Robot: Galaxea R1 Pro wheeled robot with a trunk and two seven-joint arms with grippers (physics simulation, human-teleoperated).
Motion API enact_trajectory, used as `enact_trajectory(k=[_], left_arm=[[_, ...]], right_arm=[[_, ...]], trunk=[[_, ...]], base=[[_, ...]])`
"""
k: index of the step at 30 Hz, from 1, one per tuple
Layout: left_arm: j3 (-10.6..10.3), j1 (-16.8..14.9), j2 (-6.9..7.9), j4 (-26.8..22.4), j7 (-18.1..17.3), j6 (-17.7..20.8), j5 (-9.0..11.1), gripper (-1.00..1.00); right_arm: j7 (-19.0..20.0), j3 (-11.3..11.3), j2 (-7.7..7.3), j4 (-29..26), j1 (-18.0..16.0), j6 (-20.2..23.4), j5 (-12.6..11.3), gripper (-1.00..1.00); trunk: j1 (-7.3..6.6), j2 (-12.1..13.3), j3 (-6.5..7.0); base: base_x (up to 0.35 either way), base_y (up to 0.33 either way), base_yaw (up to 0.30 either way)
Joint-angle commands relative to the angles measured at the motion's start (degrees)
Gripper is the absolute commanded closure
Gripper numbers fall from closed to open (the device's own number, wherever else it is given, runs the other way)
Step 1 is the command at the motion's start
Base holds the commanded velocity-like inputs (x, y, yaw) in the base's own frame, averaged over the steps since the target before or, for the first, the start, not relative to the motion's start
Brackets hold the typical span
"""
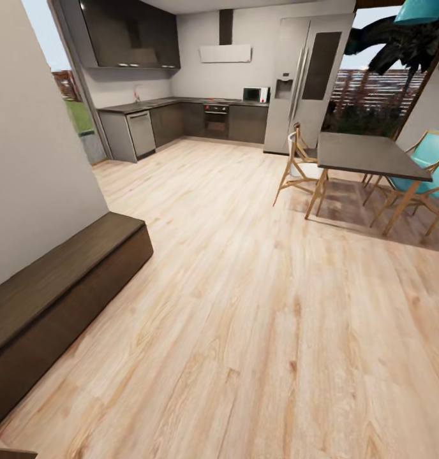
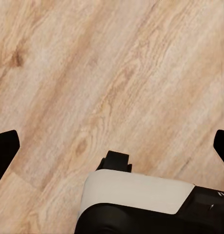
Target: Place each of the two pumpkins and all three candles from the living room inside a cabinet in the living room (use any cabinet), then make sure every cabinet is closed, and position the cauldron so it is next to a table in the living room.
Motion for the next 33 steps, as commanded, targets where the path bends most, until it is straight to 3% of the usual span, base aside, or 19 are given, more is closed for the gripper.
enact_trajectory(k=[1,3,7,10,13,16,21,26,27,33], left_arm=[[-0.5,-0.1,0.08,-0.2,0.5,-0.3,0.1,-1.0],[-0.5,-0.1,0.64,-0.2,0.5,-0.4,0.1,-1.0],[-0.5,-0.1,3.34,-0.3,0.4,-0.5,0.1,-1.0],[-0.6,-0.2,4.8,-0.3,-1.5,-0.9,0.1,-1.0],[-0.6,0.1,6.42,-0.4,-7.3,-4.4,0.1,-1.0],[-0.6,1.1,7.89,-0.8,-16.1,-11.0,0.1,-1.0],[-0.5,1.9,10.09,-1.2,-19.9,-15.4,0.1,-1.0],[-0.1,2.0,10.67,-1.2,-20.3,-15.9,0.1,-1.0],[3.2,2.0,10.64,-1.2,-20.3,-15.7,0.1,-1.0],[6.2,2.0,10.55,-1.2,-20.3,-15.5,0.1,-1.0]], right_arm=[[-0.2,0.5,-0.07,0.1,0.0,-0.2,-0.7,-1.0],[-0.1,0.4,-0.18,0.0,0.0,-0.2,-1.5,-1.0],[0.0,0.4,-0.36,0.0,0.0,-0.1,-3.3,-1.0],[0.0,0.4,-0.39,0.0,0.0,-0.1,-3.7,-1.0],[0.0,0.4,-0.4,0.0,0.0,-0.1,-3.8,-1.0],[0.0,0.4,-0.41,0.0,-0.1,-0.1,-3.9,-1.0],[0.0,0.4,-0.41,0.0,-0.1,-0.2,-3.9,-1.0],[0.0,0.4,-0.4,0.0,-0.1,-0.2,-3.9,-1.0],[0.0,0.4,-0.46,0.0,-0.1,-0.2,-3.9,-1.0],[0.0,0.4,-0.41,0.0,-0.1,-0.2,-3.9,-1.0]], trunk=[[0.0,0.0,-0.04],[0.0,0.0,-0.04],[0.0,0.0,-0.04],[0.0,0.0,-0.04],[0.0,0.0,-0.04],[0.0,0.0,-0.04],[0.0,0.0,-0.06],[0.0,0.0,-0.15],[0.0,0.0,-0.17],[0.0,0.0,-0.31]], base=[[0.007,-0.132,-0.256],[0.003,-0.069,-0.256],[0.001,-0.017,-0.256],[0.0,-0.004,-0.256],[0.0,-0.001,-0.256],[0.0,0.0,-0.256],[0.0,0.0,-0.256],[0.0,0.0,-0.256],[0.205,0.0,-0.256],[0.284,0.0,-0.256]])
